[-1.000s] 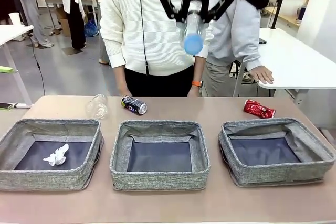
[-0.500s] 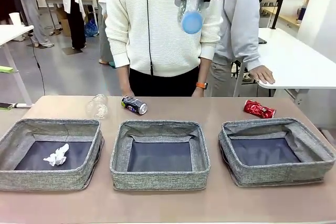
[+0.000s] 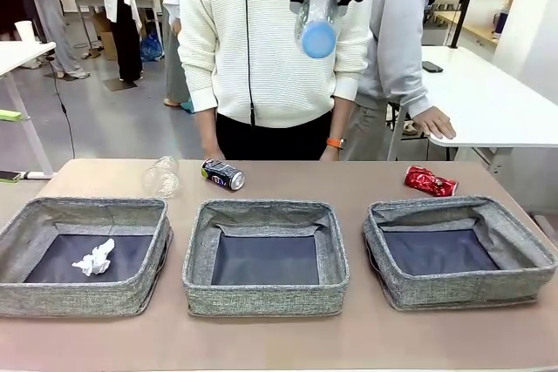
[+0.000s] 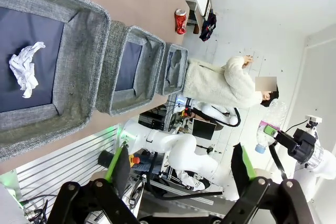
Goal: Sort the waste into the appropriate baskets.
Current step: Pick up the waste item pointed out by the person, then place the picked waste into the Fabric basket indicated by the person.
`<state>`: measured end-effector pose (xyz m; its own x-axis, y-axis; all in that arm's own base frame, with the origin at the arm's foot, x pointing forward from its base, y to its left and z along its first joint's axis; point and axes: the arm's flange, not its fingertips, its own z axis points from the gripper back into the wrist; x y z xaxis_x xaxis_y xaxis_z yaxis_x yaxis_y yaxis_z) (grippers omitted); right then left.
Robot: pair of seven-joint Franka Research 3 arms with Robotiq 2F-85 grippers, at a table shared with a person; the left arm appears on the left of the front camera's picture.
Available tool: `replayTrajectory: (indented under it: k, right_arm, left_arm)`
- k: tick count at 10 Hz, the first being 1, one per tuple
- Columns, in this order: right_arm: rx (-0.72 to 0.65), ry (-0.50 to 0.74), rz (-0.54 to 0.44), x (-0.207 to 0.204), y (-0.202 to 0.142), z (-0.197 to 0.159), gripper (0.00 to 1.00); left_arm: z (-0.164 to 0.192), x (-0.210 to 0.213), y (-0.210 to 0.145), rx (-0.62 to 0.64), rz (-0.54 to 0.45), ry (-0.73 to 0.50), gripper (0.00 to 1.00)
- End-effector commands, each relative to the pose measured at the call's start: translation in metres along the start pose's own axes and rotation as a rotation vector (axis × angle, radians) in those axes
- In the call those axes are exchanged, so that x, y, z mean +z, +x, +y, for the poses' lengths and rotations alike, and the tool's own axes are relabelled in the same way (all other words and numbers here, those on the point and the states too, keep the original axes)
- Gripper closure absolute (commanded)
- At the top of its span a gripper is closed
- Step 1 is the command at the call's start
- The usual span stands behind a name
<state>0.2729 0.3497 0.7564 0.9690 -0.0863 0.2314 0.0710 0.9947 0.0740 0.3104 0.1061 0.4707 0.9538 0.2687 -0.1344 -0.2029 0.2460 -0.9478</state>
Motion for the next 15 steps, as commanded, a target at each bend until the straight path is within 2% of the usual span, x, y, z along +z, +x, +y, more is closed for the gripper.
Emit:
replayTrajectory:
  k: [1,15]
  right_arm:
    - [-0.003,-0.013,-0.005,-0.003,-0.0026,-0.0018,0.77]
    - [-0.003,-0.013,-0.005,-0.003,-0.0026,-0.0018,0.77]
  left_arm:
    - [-0.002,0.0009,-0.0015,-0.004,0.004,-0.011,0.0]
    - [-0.002,0.0009,-0.0015,-0.004,0.004,-0.011,0.0]
